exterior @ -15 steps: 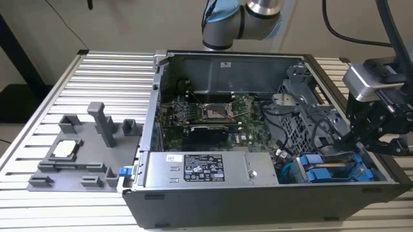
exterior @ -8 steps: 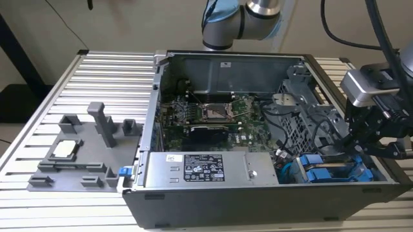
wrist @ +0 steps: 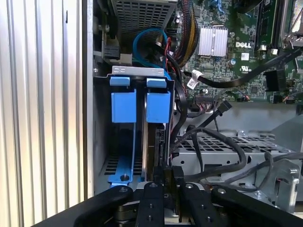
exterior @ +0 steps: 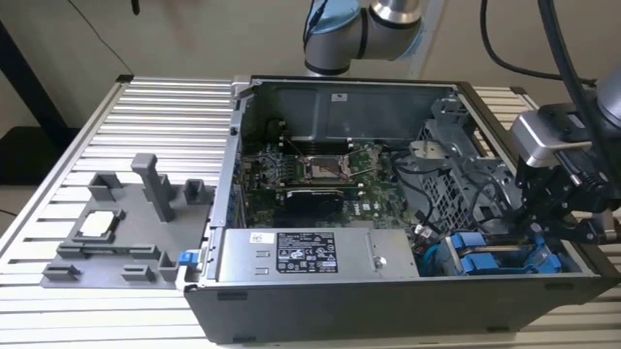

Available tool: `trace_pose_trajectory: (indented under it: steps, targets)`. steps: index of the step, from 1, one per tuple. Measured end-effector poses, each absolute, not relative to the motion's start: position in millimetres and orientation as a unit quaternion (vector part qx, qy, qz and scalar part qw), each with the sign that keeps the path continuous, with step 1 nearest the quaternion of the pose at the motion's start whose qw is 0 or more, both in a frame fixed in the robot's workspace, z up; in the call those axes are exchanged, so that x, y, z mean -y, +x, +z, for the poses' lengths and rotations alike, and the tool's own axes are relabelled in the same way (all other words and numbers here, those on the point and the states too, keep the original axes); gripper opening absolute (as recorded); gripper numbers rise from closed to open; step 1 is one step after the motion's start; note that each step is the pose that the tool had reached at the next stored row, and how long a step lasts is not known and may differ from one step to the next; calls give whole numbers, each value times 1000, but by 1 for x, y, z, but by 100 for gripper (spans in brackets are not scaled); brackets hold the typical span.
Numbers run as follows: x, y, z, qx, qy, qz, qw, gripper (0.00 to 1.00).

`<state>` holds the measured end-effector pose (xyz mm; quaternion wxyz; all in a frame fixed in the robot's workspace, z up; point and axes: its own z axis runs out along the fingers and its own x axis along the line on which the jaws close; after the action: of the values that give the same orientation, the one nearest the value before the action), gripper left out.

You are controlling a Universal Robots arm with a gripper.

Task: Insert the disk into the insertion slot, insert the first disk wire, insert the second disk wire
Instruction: 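Insert the first disk wire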

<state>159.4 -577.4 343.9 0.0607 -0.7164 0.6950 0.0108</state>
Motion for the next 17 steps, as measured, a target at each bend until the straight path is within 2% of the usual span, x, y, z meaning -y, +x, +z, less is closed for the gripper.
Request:
trace_pose_trajectory:
  steps: [17]
  targets:
    - [578, 159, 340, -707, -705, 10, 61, 19]
